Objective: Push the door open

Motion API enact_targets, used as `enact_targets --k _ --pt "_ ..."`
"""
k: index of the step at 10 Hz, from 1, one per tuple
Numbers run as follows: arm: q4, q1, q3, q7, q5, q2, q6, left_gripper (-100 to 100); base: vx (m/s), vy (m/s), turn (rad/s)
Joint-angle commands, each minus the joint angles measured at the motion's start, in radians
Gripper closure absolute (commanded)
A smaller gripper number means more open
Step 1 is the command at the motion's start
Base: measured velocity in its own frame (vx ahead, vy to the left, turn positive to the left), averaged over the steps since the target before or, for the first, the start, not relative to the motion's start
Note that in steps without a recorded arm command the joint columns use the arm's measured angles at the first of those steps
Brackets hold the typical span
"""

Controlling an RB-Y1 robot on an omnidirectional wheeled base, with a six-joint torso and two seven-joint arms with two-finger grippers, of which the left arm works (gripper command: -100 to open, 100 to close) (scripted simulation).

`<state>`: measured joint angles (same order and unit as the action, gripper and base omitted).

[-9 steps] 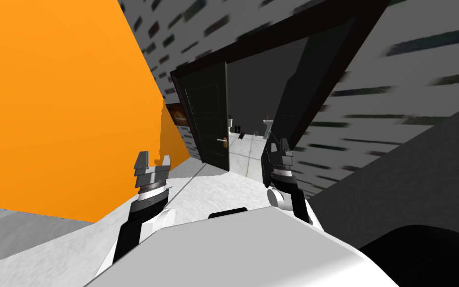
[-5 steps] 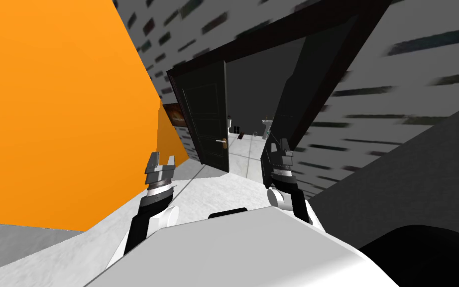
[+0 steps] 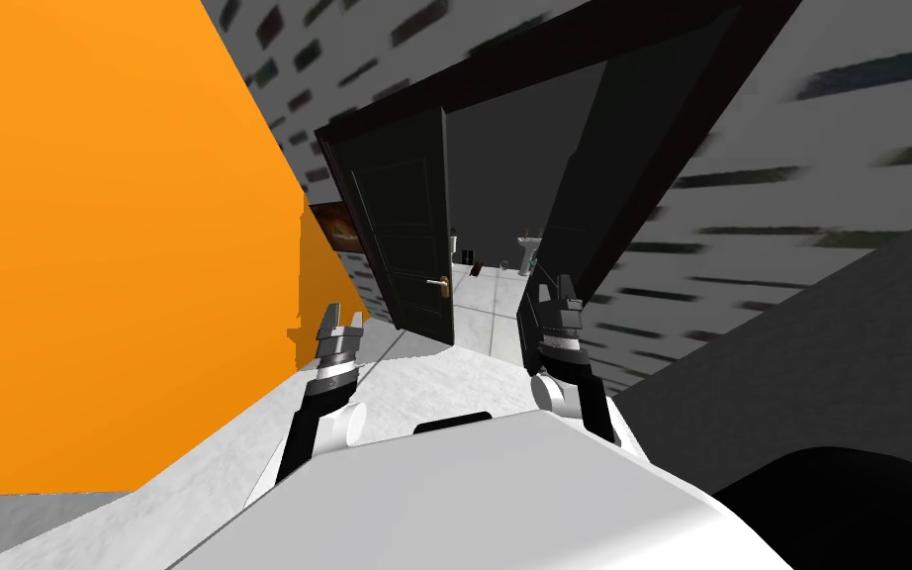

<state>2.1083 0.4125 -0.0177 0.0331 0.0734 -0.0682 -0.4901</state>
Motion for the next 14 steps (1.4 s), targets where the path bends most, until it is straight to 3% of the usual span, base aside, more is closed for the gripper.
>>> enact_targets --k 1,14 --pt "-0.039 -0.026 0.008 -0.006 0.001 -0.005 0.012 -100 0.073 0.053 -0.051" --pt "-0.395 -0.230 0.106 -0.054 -0.004 -0.035 0.090 -100 0.095 0.038 -0.074"
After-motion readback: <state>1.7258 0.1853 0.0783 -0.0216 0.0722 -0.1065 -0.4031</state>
